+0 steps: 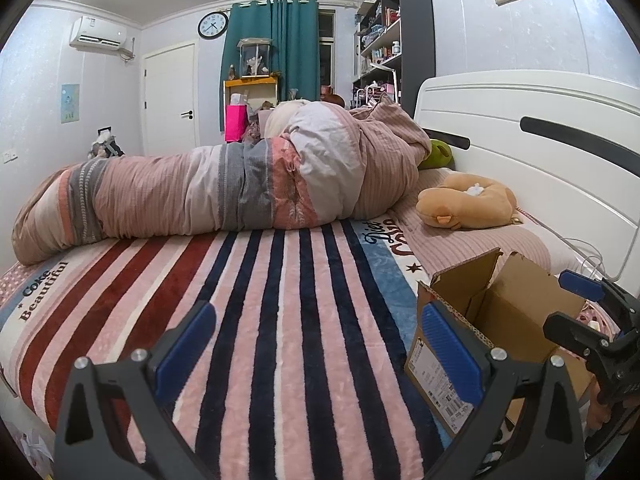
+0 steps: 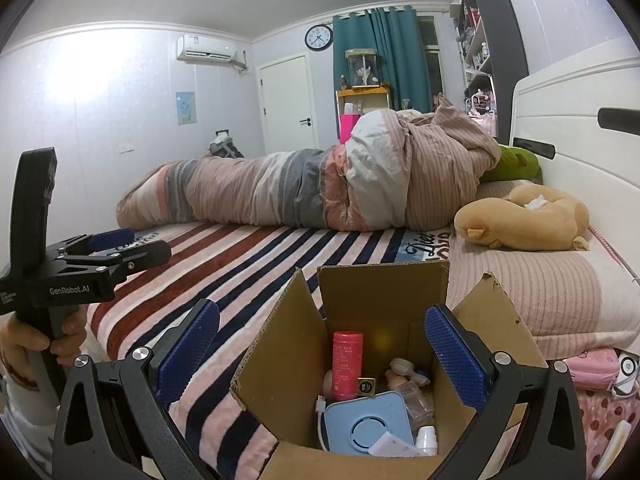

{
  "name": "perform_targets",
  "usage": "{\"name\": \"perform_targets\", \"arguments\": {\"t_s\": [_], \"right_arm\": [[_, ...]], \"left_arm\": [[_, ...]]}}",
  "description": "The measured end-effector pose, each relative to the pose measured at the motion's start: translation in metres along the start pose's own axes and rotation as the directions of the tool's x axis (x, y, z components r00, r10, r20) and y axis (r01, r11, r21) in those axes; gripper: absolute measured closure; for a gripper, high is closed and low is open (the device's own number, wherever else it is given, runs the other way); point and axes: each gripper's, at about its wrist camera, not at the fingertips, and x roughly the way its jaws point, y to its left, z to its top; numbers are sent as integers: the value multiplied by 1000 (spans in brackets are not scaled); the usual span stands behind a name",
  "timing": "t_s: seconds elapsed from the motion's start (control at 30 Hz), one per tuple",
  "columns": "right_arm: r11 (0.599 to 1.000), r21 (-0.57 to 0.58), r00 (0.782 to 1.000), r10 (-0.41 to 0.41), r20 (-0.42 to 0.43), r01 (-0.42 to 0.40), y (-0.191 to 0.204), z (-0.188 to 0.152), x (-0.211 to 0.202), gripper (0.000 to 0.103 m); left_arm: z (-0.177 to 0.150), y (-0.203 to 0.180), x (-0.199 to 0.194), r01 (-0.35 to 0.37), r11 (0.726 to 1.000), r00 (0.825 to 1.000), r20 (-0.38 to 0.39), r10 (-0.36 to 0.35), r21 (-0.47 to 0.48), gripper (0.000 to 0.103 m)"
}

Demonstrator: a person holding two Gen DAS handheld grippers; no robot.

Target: Organize rigid objects

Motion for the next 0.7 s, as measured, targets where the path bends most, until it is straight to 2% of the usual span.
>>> {"name": "perform_targets", "arguments": {"t_s": [0.7], "right_arm": [[1000, 0, 1000, 1, -1, -1, 1, 1, 0, 0]], "left_arm": [[0, -1, -1, -3, 1000, 1000, 1, 3, -1, 1]]}}
